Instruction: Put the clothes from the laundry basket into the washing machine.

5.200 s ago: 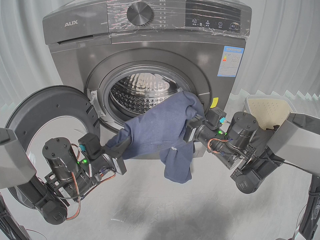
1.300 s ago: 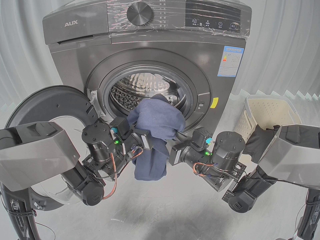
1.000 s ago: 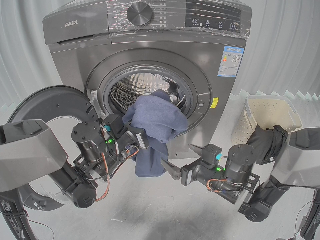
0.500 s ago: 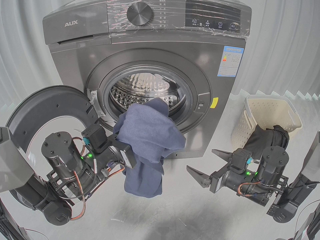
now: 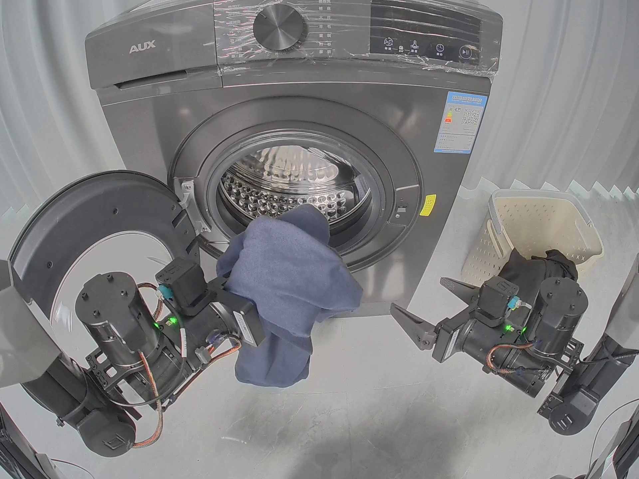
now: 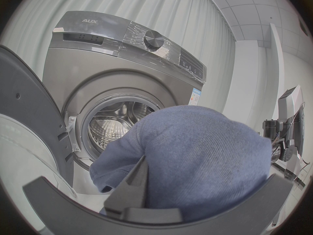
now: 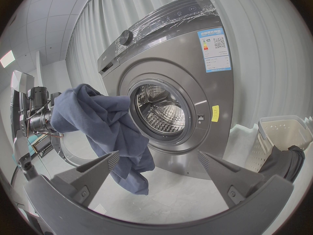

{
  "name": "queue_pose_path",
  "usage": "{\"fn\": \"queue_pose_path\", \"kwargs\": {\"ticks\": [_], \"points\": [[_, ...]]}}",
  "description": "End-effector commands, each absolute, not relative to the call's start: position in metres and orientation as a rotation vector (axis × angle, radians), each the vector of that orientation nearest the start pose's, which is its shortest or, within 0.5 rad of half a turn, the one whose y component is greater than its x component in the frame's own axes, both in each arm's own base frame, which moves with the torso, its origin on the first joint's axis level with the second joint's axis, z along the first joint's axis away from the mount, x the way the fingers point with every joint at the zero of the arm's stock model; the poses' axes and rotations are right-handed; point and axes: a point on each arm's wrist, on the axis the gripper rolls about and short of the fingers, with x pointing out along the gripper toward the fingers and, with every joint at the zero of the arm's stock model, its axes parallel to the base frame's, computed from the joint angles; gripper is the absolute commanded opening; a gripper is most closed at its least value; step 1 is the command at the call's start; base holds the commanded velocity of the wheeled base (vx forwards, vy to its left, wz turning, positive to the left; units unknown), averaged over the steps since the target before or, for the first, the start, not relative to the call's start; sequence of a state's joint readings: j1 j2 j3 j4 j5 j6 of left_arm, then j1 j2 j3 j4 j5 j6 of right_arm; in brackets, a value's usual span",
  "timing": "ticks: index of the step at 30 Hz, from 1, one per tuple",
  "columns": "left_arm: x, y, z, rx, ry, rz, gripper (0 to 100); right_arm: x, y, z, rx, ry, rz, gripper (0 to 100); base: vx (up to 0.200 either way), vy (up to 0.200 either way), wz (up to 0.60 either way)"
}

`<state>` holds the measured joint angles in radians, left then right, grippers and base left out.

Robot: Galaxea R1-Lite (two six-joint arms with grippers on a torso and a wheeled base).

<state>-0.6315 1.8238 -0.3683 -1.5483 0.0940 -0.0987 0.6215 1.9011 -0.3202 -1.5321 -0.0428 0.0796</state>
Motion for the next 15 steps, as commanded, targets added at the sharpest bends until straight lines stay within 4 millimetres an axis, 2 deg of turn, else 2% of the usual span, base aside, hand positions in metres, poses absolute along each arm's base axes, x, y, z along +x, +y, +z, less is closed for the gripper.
{"fn": "queue_pose_path", "kwargs": {"ticks": [1,15], "points": [[0.2201,-0.1591,0.1337,-0.128,-0.054,-0.545,0,0.2234,0.1603,0.0984,0.056,0.086,0.581,100,0.200,0.000,0.00],[0.2224,-0.1622,0.1301,-0.105,-0.049,-0.545,0,0.2189,0.1618,0.0998,0.054,0.085,0.597,100,0.200,0.000,0.00]]}}
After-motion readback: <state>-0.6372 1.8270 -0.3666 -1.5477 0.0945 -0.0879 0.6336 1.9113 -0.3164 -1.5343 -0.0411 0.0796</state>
